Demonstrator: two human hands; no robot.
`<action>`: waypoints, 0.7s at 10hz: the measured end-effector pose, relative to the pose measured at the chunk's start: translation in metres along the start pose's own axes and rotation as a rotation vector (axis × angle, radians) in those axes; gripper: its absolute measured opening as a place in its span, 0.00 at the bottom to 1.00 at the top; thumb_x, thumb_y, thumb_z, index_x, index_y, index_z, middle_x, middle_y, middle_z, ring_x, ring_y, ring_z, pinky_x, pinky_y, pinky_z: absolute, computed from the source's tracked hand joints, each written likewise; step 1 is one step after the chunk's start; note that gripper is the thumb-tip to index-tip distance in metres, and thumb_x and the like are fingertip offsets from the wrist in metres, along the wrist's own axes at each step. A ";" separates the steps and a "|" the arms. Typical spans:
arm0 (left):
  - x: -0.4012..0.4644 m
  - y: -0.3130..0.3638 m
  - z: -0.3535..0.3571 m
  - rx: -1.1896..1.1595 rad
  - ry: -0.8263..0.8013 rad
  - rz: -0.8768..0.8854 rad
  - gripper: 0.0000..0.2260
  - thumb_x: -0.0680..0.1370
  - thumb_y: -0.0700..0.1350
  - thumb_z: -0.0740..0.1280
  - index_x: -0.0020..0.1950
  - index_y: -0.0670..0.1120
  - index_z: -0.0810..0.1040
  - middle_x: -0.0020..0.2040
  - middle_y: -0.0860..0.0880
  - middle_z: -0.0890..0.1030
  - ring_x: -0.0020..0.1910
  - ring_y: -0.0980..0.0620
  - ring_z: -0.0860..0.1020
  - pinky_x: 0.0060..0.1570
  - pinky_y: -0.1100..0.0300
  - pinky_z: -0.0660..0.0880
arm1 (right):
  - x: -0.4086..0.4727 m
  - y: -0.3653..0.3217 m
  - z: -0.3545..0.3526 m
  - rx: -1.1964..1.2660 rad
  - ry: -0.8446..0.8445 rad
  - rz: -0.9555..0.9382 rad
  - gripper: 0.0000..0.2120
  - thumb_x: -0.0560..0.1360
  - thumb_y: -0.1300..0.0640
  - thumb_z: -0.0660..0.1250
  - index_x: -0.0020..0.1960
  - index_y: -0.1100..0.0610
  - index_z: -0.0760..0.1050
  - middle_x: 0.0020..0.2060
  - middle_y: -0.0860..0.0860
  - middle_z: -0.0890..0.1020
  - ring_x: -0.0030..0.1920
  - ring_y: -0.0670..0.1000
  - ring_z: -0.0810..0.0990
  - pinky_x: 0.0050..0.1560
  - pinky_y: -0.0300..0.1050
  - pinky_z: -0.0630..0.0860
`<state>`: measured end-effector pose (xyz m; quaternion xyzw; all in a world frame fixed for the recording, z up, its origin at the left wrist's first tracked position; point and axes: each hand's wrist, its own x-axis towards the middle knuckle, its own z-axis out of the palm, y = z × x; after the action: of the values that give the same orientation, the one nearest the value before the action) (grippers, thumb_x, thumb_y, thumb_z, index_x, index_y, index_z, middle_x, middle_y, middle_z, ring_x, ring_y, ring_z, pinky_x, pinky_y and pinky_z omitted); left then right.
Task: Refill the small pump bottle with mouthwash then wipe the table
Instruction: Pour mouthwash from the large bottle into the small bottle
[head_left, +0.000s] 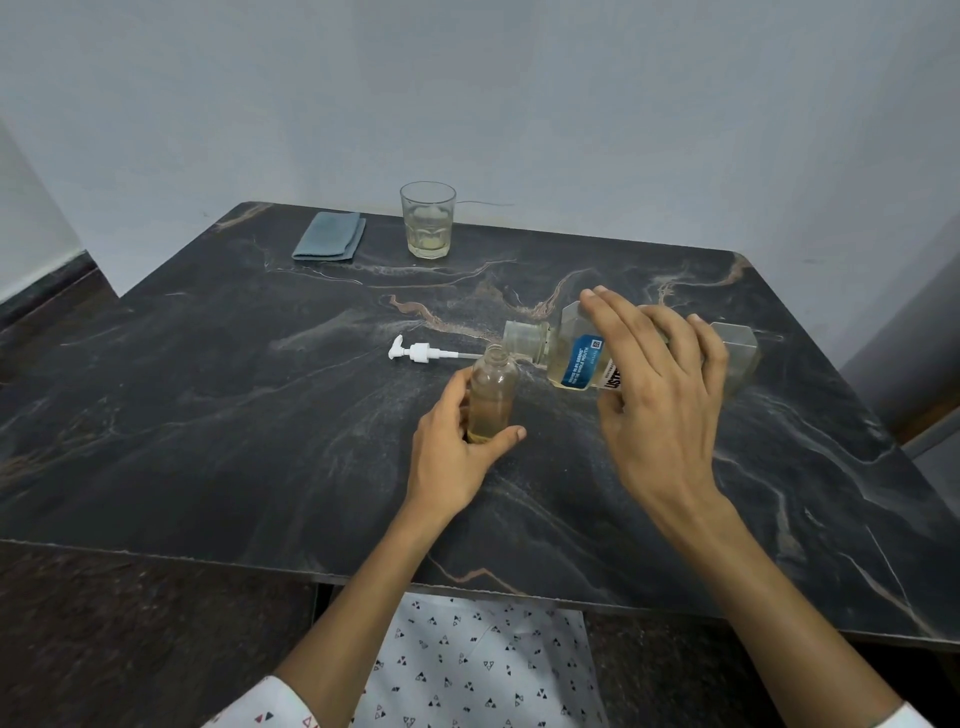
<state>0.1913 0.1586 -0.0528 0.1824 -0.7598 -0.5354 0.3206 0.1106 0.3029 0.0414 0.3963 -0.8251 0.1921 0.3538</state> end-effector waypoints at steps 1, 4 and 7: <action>0.000 -0.001 0.000 -0.004 -0.004 -0.006 0.28 0.66 0.46 0.78 0.58 0.66 0.69 0.49 0.66 0.79 0.52 0.59 0.80 0.55 0.52 0.78 | 0.000 0.000 0.000 0.000 0.000 -0.001 0.41 0.60 0.77 0.70 0.70 0.55 0.69 0.64 0.49 0.76 0.61 0.51 0.67 0.67 0.48 0.55; 0.000 -0.001 0.000 0.017 -0.004 0.001 0.30 0.66 0.46 0.78 0.55 0.73 0.68 0.48 0.70 0.79 0.50 0.62 0.80 0.54 0.55 0.79 | 0.000 0.000 0.000 0.010 -0.004 0.003 0.41 0.60 0.77 0.69 0.70 0.55 0.68 0.65 0.50 0.76 0.61 0.51 0.67 0.67 0.48 0.55; 0.000 -0.001 0.000 0.019 0.001 0.000 0.29 0.66 0.46 0.78 0.56 0.71 0.69 0.48 0.69 0.80 0.51 0.61 0.80 0.54 0.55 0.79 | 0.000 0.000 -0.001 0.005 -0.004 -0.004 0.41 0.60 0.77 0.69 0.70 0.55 0.69 0.65 0.49 0.76 0.61 0.51 0.68 0.67 0.48 0.55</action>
<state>0.1914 0.1584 -0.0534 0.1857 -0.7648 -0.5278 0.3194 0.1113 0.3032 0.0420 0.3994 -0.8244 0.1926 0.3518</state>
